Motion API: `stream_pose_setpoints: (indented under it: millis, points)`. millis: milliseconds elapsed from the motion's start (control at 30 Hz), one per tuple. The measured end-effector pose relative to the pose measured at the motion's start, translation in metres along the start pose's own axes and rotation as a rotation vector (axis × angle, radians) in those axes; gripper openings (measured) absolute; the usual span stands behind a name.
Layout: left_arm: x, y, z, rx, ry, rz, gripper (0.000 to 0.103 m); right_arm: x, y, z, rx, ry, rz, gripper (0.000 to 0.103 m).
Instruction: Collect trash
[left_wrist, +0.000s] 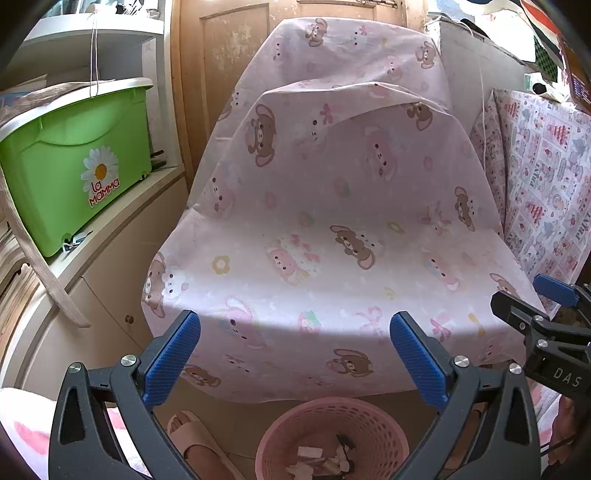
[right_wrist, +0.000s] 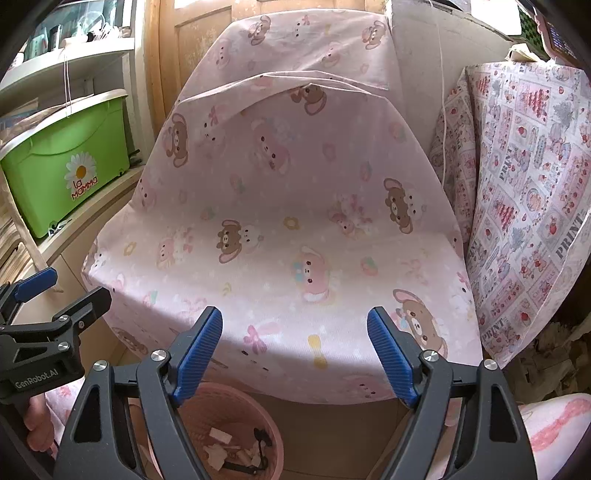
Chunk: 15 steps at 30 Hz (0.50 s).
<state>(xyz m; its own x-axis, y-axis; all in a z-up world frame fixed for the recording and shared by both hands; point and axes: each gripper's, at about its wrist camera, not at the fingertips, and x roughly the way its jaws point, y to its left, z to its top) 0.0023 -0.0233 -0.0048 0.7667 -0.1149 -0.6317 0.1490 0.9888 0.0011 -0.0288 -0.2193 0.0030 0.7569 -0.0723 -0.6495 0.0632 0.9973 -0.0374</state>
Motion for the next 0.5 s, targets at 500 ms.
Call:
stream_pose_setpoints:
  millis: [500]
  points:
    - [-0.0012, 0.001, 0.0, -0.002, -0.012, 0.008, 0.102, 0.0012, 0.0023, -0.0003, -0.008, 0.0, 0.001, 0.083]
